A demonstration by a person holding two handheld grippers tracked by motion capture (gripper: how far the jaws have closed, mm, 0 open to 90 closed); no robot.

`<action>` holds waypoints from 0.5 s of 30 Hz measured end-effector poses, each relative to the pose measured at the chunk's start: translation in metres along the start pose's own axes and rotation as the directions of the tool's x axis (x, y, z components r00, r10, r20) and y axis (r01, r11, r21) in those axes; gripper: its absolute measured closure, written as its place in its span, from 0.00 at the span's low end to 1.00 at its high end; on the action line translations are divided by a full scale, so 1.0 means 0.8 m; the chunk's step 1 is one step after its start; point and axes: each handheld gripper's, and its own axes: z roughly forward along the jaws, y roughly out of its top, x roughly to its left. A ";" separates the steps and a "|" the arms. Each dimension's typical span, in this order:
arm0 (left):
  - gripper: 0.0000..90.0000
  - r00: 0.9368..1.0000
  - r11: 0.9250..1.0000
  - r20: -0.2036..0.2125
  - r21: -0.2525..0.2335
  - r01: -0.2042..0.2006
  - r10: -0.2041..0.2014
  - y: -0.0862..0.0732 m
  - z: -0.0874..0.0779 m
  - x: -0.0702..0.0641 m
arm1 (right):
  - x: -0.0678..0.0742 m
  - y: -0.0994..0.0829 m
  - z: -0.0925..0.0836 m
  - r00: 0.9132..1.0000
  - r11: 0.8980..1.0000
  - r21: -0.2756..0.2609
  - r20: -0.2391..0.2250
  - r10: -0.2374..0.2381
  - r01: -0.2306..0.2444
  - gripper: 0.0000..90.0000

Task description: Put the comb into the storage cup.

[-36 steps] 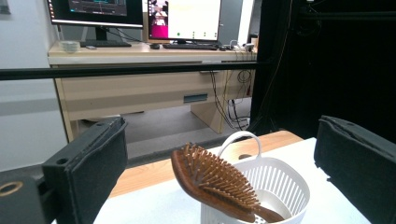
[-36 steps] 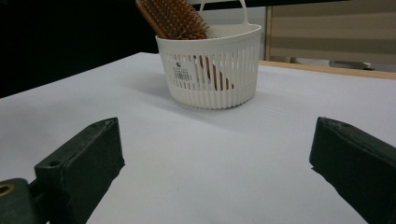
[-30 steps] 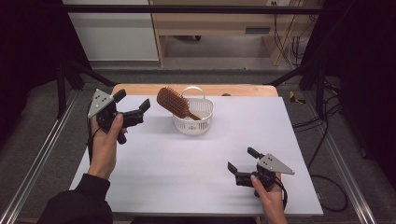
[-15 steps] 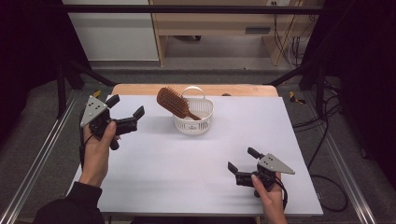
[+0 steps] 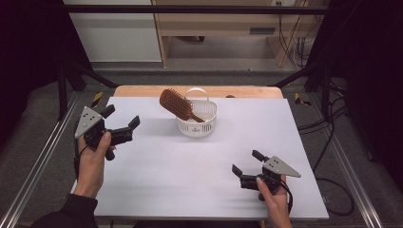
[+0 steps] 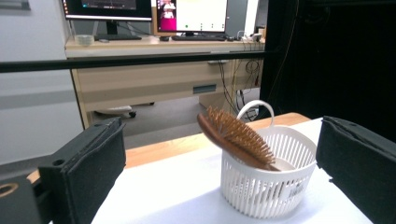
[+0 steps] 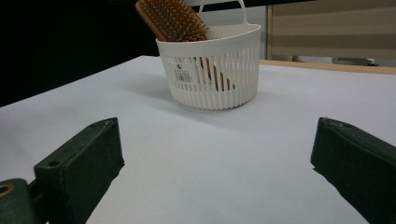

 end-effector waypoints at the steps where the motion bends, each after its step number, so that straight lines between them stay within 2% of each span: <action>1: 0.02 1.000 1.000 -0.001 0.001 0.006 -0.006 -0.002 -0.001 0.001 | 0.000 0.000 0.000 1.000 1.000 0.002 0.002 -0.003 0.003 0.03; 6: 0.02 1.000 1.000 -0.004 0.006 0.012 -0.012 -0.009 -0.007 0.005 | 0.000 0.000 0.000 1.000 1.000 0.008 0.008 -0.012 0.012 0.03; 9: 0.02 1.000 1.000 -0.013 0.011 0.012 -0.012 -0.013 -0.012 0.008 | 0.000 0.000 0.000 1.000 1.000 0.002 0.001 0.004 -0.004 0.03; 15: 0.02 0.999 0.999 -0.029 0.025 0.024 -0.024 -0.029 -0.022 0.014 | 0.000 0.000 0.000 1.000 1.000 0.006 0.006 -0.005 0.005 0.04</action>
